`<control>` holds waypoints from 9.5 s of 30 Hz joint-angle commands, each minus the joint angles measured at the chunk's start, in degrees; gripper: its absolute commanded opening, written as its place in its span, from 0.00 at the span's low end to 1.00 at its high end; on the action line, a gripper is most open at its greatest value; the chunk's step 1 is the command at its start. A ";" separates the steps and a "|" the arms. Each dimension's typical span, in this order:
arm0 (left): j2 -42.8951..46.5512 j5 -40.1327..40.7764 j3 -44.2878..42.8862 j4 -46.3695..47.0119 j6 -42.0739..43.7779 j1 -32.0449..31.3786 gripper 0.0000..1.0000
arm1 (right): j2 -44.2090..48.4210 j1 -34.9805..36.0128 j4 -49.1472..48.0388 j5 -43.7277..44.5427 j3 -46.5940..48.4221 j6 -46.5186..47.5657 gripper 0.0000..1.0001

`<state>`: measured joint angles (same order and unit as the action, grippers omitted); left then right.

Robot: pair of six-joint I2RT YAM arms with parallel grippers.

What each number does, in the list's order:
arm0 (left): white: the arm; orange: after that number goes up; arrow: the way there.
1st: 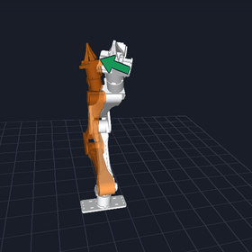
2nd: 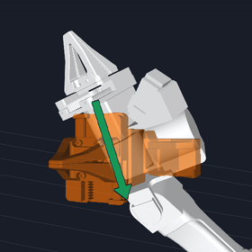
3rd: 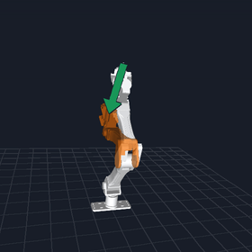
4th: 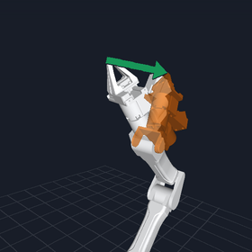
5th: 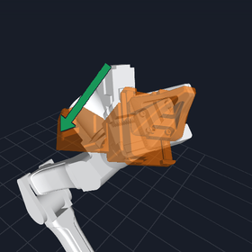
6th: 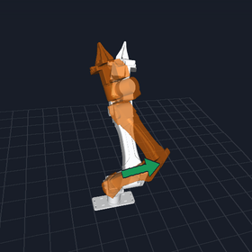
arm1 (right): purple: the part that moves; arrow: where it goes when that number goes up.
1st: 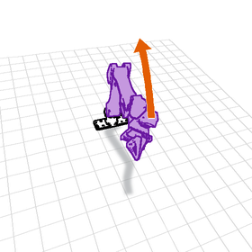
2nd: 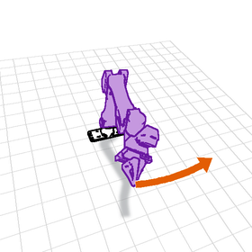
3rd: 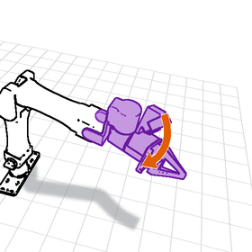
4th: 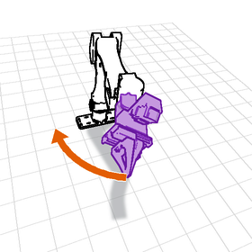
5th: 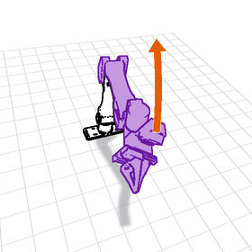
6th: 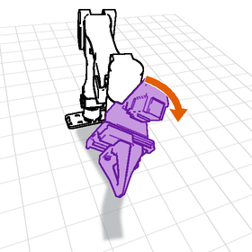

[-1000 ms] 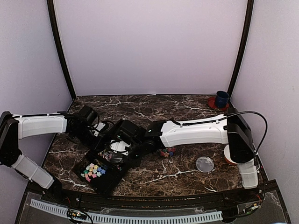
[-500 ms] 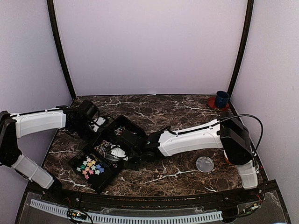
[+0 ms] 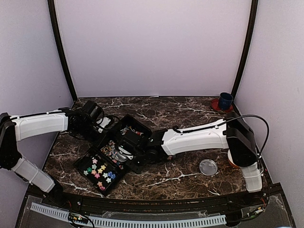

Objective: Pack the candies
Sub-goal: Scoop the fake candies from the storage box, then place the fake candies in the packing bottle.

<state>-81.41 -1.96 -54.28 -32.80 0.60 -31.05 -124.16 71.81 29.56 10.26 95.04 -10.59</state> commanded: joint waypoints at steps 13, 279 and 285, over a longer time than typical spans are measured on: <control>7.32 -32.61 0.41 11.95 -3.95 -3.58 0.00 | -5.02 -1.94 -19.70 7.18 -0.66 9.52 0.00; 7.00 -8.02 3.59 10.58 -11.05 1.23 0.00 | 23.92 -5.54 49.77 12.11 -2.21 -10.40 0.00; 7.55 -8.33 3.51 10.64 -11.07 1.18 0.00 | 21.71 -5.55 51.52 11.98 2.48 -9.81 0.00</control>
<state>-77.23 -6.59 -47.86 -26.70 -8.71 -30.13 -101.62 66.59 78.65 22.17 93.93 -20.29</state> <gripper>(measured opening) 0.103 0.089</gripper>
